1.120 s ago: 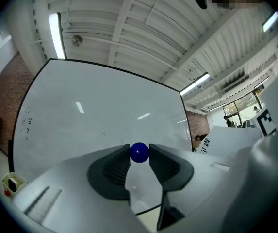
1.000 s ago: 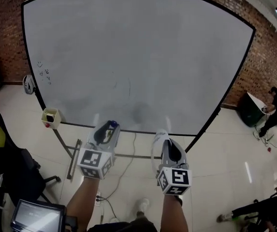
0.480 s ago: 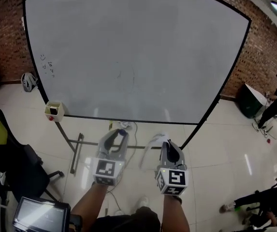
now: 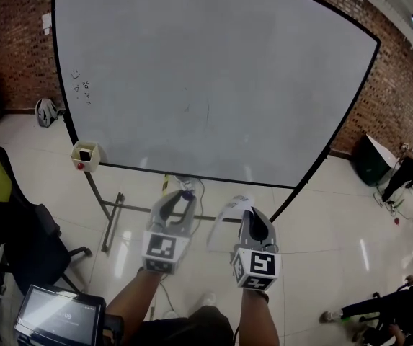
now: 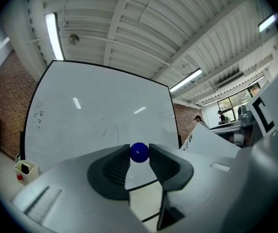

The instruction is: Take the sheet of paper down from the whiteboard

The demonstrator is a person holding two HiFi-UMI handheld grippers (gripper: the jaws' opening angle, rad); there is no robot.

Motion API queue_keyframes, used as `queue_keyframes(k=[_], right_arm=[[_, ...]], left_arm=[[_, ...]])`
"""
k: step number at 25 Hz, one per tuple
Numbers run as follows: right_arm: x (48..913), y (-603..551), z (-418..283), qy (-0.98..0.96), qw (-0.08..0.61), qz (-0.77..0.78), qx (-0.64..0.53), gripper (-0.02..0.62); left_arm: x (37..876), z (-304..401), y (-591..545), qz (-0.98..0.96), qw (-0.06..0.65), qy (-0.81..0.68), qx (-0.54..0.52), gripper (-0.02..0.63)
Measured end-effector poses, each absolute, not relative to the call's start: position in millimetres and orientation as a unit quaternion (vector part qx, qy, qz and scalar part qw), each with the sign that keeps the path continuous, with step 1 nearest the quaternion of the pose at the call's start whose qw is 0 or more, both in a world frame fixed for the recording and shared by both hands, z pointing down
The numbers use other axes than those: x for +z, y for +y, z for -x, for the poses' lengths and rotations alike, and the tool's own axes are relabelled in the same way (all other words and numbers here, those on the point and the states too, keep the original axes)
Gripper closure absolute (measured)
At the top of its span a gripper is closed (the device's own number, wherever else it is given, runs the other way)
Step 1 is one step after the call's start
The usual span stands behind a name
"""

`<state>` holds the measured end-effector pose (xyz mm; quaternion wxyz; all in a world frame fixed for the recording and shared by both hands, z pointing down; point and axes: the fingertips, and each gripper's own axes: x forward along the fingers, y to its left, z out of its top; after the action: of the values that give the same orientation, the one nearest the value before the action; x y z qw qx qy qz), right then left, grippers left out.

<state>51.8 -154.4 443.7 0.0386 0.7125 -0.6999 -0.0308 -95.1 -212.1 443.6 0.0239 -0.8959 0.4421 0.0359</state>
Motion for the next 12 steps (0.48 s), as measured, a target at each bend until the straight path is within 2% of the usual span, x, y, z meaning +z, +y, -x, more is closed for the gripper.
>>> queue_keyframes(k=[12], right_arm=[[446.1,-146.0,-44.7,-0.708,0.043,-0.704,-0.026,0.581]], left_arm=[[445.0,97.7,-205.1,0.892,0.019,0.450,0.045,0.482]])
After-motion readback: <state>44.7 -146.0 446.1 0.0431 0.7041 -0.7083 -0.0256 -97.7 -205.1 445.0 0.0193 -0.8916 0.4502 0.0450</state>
